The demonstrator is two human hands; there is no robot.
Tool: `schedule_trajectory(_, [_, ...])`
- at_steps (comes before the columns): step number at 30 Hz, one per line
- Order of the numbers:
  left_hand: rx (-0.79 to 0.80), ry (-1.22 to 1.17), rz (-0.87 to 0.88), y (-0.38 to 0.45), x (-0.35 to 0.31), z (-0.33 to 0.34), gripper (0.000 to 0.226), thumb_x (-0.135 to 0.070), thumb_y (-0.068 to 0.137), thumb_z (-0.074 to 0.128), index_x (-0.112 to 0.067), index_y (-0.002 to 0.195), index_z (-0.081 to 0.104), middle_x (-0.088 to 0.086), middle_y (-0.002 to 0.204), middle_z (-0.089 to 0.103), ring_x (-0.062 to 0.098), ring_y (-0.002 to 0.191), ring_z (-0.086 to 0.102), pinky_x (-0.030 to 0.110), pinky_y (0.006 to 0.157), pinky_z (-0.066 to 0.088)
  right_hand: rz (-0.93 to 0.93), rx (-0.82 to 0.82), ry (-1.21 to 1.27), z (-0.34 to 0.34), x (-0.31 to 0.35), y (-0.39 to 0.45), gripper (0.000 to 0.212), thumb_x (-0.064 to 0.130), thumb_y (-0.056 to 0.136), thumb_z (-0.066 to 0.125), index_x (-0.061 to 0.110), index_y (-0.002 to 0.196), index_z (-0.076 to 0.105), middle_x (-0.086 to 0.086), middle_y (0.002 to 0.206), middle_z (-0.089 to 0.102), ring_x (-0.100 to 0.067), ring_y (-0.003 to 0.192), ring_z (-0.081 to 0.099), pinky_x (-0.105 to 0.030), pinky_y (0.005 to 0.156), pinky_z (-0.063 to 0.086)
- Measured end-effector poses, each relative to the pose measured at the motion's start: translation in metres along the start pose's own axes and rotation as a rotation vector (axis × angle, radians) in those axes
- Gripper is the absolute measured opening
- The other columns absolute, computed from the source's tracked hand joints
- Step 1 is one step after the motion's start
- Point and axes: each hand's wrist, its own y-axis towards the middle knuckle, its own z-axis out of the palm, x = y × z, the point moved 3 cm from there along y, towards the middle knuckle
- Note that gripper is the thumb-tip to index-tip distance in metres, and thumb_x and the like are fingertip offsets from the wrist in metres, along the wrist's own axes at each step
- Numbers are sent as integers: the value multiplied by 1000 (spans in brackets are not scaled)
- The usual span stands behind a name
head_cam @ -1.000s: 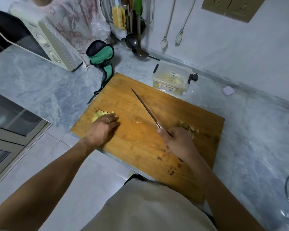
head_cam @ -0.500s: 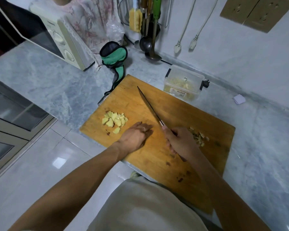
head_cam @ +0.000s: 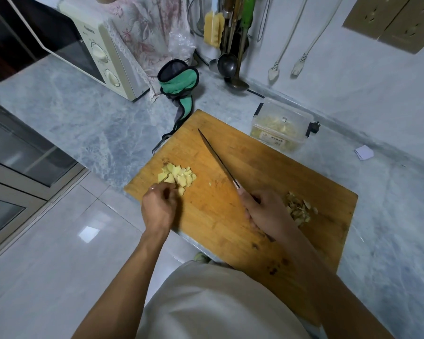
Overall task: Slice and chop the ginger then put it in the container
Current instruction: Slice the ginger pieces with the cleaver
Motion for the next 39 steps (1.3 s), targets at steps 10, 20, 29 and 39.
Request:
schedule_trajectory(10, [11,57,82,-9,5,-9,22,-5,89,60,-11,105,74,8,109,68,26,99,61,24,82,41,25,52,-15,5,-8,-1,54,54,100,47,11,68,57,4,50,55,-7,44,51,-22,49,43])
schedule_trajectory(20, [184,379,201,32,-20,11,24,-23,93,60,-12,113,69,12,113,56,33,104,51,42,83,51,47,64,26,13,-10,-3,53,53,100,49,10,71,58,-1,57,59,-12,48,53,-28,53,45])
schedule_trajectory(29, [153,156,181,28,-11,2,10,-22,90,70,-13,95,69,0,96,66,20,84,60,32,74,50,57,28,77,10,-20,-9,64,57,98,49,-4,80,61,-4,61,61,-13,49,54,-29,51,44])
schedule_trajectory(39, [287,-201,-75,-2,-44,23,14,-2,87,67,-15,85,70,-4,89,71,-2,78,60,8,79,46,96,-50,179,1,-32,-26,63,51,100,51,-9,81,60,-9,62,61,-21,51,55,-33,51,46])
